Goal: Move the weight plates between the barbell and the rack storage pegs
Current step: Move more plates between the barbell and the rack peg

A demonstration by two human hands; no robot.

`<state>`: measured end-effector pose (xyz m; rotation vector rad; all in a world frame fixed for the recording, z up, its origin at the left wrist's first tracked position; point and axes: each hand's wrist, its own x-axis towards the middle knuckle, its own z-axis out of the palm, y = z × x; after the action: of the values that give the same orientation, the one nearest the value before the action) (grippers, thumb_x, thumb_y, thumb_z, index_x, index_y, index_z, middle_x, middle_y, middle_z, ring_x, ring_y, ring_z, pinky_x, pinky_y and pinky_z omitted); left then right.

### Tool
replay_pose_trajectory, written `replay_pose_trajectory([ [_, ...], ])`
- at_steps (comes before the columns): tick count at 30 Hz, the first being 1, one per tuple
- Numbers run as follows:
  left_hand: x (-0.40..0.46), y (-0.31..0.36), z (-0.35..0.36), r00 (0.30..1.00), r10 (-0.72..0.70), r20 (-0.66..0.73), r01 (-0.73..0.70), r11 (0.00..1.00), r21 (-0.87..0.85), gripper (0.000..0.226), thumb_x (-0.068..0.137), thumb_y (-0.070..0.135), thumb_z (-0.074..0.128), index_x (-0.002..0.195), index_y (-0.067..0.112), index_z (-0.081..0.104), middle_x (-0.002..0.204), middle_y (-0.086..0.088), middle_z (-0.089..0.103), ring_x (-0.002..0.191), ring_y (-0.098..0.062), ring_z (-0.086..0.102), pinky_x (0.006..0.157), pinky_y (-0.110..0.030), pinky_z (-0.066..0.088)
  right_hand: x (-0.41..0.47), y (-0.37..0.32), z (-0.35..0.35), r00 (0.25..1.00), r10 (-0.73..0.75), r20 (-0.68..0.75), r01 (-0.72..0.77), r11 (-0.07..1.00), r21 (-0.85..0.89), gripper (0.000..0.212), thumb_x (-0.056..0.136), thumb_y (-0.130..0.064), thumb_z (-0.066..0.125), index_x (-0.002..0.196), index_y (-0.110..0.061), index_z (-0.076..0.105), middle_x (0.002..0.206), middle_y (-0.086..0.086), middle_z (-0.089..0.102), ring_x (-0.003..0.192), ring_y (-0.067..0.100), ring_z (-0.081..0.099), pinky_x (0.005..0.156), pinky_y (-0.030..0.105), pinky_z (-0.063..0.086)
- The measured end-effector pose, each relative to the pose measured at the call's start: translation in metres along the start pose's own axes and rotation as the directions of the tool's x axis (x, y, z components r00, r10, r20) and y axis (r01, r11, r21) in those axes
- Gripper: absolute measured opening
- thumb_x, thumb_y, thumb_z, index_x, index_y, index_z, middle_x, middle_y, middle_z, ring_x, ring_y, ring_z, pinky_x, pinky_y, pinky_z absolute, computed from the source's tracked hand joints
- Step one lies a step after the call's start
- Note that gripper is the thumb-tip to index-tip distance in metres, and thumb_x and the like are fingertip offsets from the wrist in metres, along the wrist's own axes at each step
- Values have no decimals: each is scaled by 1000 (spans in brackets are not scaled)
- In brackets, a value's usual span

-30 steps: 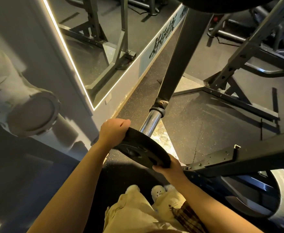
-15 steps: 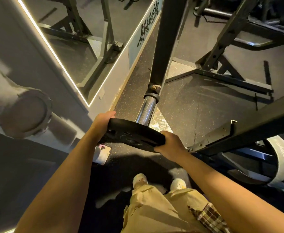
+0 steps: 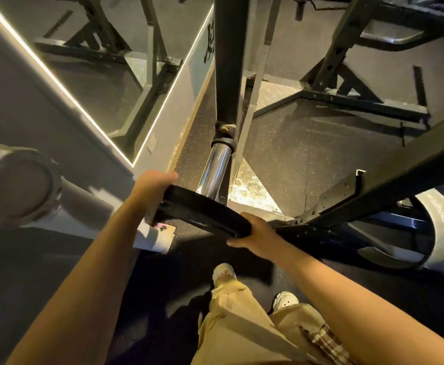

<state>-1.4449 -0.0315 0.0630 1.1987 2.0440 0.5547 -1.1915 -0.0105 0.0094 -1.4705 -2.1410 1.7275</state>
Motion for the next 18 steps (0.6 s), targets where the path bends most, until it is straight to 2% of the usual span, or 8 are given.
replay_pose_trajectory([
  [3,-10,-18,3,995,89,-34,-90,996,-24,11,88,9,64,79,2,61,75,-15,61,76,-27,58,82,-37,49,4,-3,-4,999,-30,14,31,995,-95,32,78,-20,77,98,-19,52,86,-10,53,91,14,52,72,20,41],
  [5,-13,-28,5,996,-66,-59,46,957,-285,19,89,18,61,75,5,60,73,-13,59,75,-29,56,81,-43,48,6,-10,-10,998,-68,13,69,985,-156,32,78,-20,77,99,-20,53,86,-9,52,89,13,51,68,15,37],
  [6,-15,-33,7,987,-141,-74,97,900,-424,24,86,26,60,73,6,59,72,-13,57,74,-29,54,78,-43,47,6,-14,-12,996,-89,13,90,978,-186,33,78,-21,78,101,-20,54,88,-8,52,89,12,51,68,16,37],
  [9,-25,-42,15,980,-154,-123,68,851,-520,44,71,43,52,63,0,52,62,-17,47,59,-23,49,61,-28,45,7,-28,-15,990,-142,-5,135,953,-271,31,77,-23,77,98,-23,55,89,-7,54,87,13,51,73,23,37],
  [11,-37,-45,25,953,-266,-142,134,794,-593,33,77,38,51,63,8,51,61,-10,46,58,-14,50,58,-23,45,8,-32,-15,989,-151,-10,141,944,-299,28,76,-19,74,94,-25,53,87,-5,56,87,17,55,73,25,41],
  [13,-52,-49,40,916,-367,-160,193,755,-626,24,86,31,51,70,13,54,70,-6,51,70,-20,52,66,-28,48,4,-28,-15,994,-107,18,108,942,-317,28,74,-14,72,97,-21,57,89,0,59,90,22,58,75,30,48],
  [16,-77,-50,71,881,-467,-81,295,674,-678,25,93,25,46,87,2,54,76,-15,53,68,-22,53,50,-23,48,-16,-1,-12,994,30,109,-2,969,-247,32,72,-9,73,98,-20,58,92,1,61,90,20,59,73,27,51],
  [18,-91,-49,95,861,-508,-32,367,663,-653,37,87,35,50,96,0,58,84,-22,58,74,-30,58,59,-34,51,-35,25,-11,983,129,134,-104,979,-177,38,70,-8,73,105,-18,60,98,1,64,93,19,61,78,29,54],
])
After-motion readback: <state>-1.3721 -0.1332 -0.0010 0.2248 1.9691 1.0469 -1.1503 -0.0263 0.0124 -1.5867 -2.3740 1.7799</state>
